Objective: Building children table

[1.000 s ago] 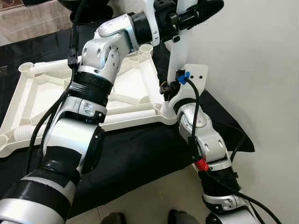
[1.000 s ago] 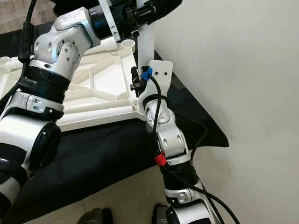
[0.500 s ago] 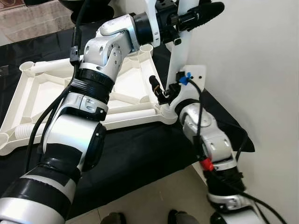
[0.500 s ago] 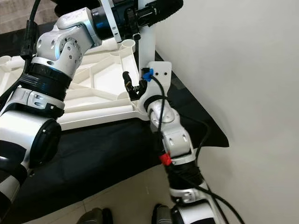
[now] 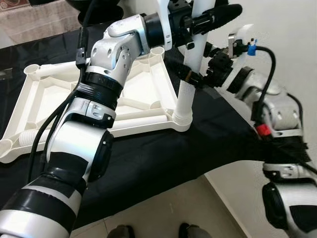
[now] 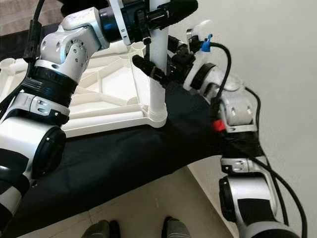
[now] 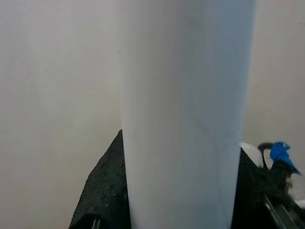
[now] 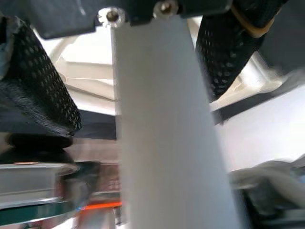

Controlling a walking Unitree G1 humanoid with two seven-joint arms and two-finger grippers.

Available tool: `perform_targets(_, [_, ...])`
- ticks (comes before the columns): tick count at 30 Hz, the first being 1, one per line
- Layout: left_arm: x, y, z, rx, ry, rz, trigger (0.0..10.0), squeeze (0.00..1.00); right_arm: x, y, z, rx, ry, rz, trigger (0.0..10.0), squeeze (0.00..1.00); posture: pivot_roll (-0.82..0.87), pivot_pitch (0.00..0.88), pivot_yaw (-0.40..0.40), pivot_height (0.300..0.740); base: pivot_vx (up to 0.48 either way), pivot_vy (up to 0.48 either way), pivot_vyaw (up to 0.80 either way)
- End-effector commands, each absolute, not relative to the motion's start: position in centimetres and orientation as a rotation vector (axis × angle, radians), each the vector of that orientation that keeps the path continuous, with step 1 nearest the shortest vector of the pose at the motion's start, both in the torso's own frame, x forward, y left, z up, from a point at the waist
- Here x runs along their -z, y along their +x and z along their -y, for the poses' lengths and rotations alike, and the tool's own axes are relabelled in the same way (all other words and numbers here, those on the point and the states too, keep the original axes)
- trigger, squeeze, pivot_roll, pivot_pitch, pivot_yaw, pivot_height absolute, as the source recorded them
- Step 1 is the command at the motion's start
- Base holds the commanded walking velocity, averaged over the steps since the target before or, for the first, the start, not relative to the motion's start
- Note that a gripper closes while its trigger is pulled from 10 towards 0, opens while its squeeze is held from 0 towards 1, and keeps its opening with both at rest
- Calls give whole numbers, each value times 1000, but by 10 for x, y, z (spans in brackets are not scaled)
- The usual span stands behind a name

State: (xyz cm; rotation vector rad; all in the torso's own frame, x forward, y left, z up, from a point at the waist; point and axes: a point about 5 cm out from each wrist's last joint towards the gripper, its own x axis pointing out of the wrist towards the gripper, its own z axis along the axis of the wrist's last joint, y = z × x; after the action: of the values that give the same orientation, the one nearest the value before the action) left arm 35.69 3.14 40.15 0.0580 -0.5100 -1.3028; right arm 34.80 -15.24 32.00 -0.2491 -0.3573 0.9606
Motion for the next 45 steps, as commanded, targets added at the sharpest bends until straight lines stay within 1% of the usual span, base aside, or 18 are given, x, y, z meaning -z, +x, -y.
perform_targets(1, [-405,355,-30,1316,98,521,0,0,-323,346,151,-1033,-282,361,10000,0,-6,161,29,740,0,0,0])
perform_targets(3, [-405,355,-30,1316,98,521,0,0,-323,346,151,-1033,-282,361,10000,0,-6,161,29,740,0,0,0])
perform_targets(4, [-406,354,-29,1322,100,523,0,0,-323,346,153,-1094,-313,349,0,0,-5,162,31,740,0,0,0])
perform_targets(15, [-407,351,-26,1348,101,529,0,0,-316,344,161,-1291,-373,284,0,0,-7,172,36,740,0,0,0])
perform_targets(22, [-406,350,-25,1351,101,531,0,0,-315,345,161,-1302,-369,281,0,0,-8,172,39,740,0,0,0])
perform_targets(23, [-407,351,-26,1339,88,536,1569,631,-315,346,161,-1294,-364,287,0,0,-9,172,38,740,0,0,0])
perform_targets(24, [-408,352,-28,1327,77,537,10000,1000,-314,348,161,-1270,-355,291,0,0,-10,170,38,740,0,0,0])
perform_targets(29, [-413,354,-36,1288,52,547,10000,1000,-313,351,164,-1223,-339,294,0,0,-10,172,38,740,0,0,0])
perform_targets(31, [-423,355,-64,1205,14,577,10000,1000,-310,352,171,-1160,-312,296,0,0,-11,180,41,740,0,0,0])
perform_targets(34, [-426,354,-77,1171,2,589,10000,1000,-308,351,174,-1137,-302,295,0,0,-12,183,40,740,0,0,0])
perform_targets(35, [-430,350,-102,1111,-23,602,10000,1000,-305,349,179,-1101,-294,290,0,0,-13,192,42,740,0,0,0])
perform_targets(36, [-430,350,-102,1111,-23,602,10000,1000,-305,349,179,-1101,-294,290,0,0,-13,192,42,740,0,0,0])
perform_targets(37, [-429,345,-130,1043,-38,604,10000,1000,-301,346,183,-1065,-266,285,0,0,-16,209,41,740,0,0,0])
perform_targets(38, [-429,345,-130,1043,-38,604,10000,1000,-301,346,183,-1065,-266,285,0,0,-16,209,41,740,0,0,0])
perform_targets(41, [-423,332,-173,928,-50,590,10000,1000,-292,341,190,-995,-229,275,0,0,-13,221,39,740,0,0,0])
perform_targets(42, [-423,332,-173,928,-50,590,10000,1000,-292,341,190,-995,-229,275,0,0,-13,221,39,740,0,0,0])
perform_targets(44, [-400,309,-224,760,-47,545,10000,1000,-283,338,200,-862,-178,261,0,0,-8,235,35,740,0,0,0])
perform_targets(45, [-400,309,-224,760,-47,545,10000,1000,-283,338,200,-862,-178,261,0,0,-8,235,35,740,0,0,0])
